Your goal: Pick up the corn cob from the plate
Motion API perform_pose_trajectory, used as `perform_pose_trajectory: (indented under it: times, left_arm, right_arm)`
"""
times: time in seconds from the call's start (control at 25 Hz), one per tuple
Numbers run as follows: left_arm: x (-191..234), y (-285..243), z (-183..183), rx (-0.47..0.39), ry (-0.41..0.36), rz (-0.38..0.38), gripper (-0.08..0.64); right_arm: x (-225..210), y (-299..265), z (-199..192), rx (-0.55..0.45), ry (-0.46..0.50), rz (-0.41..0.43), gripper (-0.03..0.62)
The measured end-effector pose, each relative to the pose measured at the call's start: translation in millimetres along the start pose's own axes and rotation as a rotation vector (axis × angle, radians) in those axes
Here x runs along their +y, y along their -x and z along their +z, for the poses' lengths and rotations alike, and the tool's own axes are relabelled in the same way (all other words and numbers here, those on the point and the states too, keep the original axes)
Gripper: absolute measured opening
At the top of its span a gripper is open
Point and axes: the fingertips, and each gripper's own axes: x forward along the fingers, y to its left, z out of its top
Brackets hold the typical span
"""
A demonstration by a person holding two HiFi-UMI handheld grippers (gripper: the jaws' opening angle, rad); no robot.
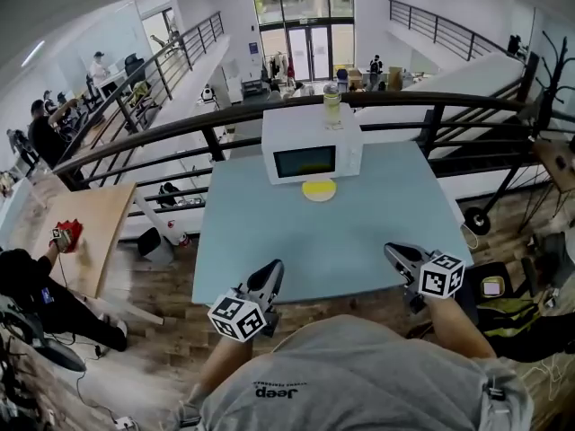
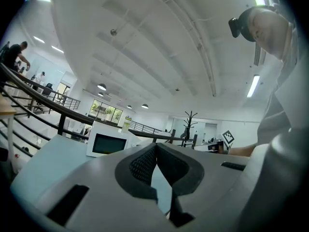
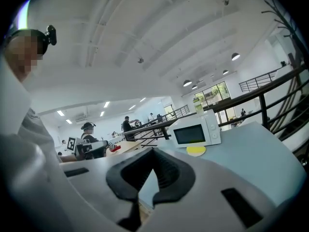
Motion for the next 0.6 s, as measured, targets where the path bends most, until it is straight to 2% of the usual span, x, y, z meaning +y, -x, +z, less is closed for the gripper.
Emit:
perform_pose_trajectory:
  times: [0.16,0.32,0.6]
  left_arm:
    - [55.9,-8.4,20.9,0.009,-0.002,-0.040,0.018]
    - [98.7,-16.6,28.1,0.031,-0.002,-0.077,0.018]
    - [142.8,-32.2,24.6,0.049,0.053,-0.107,0.018]
  right_arm:
    - [2.4,-49.0,16.4,-0.027,-0.026,-0.050,0.006]
    - [7.6,-86.4,18.8,0.000,-0.012,-0.083,0.006]
    - [-1.4,-119.8,23.5,0.041,-0.012,-0.129,0.008]
